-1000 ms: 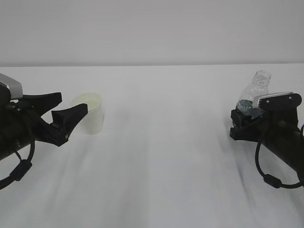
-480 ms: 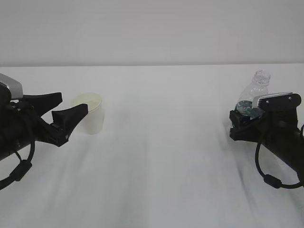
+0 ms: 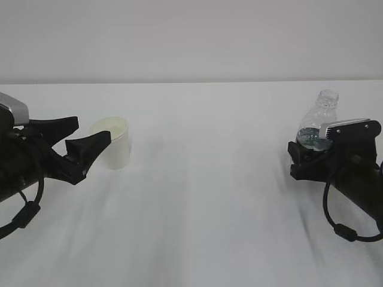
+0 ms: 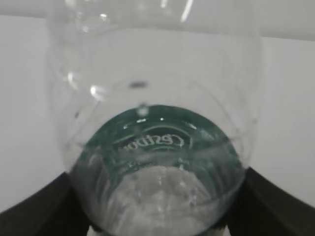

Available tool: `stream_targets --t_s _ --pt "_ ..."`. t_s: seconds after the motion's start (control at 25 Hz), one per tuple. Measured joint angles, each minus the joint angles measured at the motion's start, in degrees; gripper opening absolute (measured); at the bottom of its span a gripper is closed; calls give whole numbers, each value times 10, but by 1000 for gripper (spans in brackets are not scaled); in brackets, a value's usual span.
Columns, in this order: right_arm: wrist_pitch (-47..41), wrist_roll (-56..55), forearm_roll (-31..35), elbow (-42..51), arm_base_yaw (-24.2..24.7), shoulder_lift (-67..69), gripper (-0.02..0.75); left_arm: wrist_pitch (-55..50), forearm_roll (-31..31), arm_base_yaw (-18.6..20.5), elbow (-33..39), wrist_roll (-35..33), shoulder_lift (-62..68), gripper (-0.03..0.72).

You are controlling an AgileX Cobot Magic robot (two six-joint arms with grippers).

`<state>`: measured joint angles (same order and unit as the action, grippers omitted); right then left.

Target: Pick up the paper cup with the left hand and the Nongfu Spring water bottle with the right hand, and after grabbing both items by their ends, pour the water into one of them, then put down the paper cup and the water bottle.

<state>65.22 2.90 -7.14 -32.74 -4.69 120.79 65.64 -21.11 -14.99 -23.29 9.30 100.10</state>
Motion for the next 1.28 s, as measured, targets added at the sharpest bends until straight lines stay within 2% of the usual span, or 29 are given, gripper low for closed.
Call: stream_targets --t_s 0.52,1.12,1.28 --pt "2 10 -2 53 0 -8 588 0 0 0 0 0 0 578" --pt "5 11 -6 181 0 -200 589 0 -29 0 0 1 -2 627" --pt "5 11 -7 217 0 -251 588 0 -29 0 0 32 -23 627"
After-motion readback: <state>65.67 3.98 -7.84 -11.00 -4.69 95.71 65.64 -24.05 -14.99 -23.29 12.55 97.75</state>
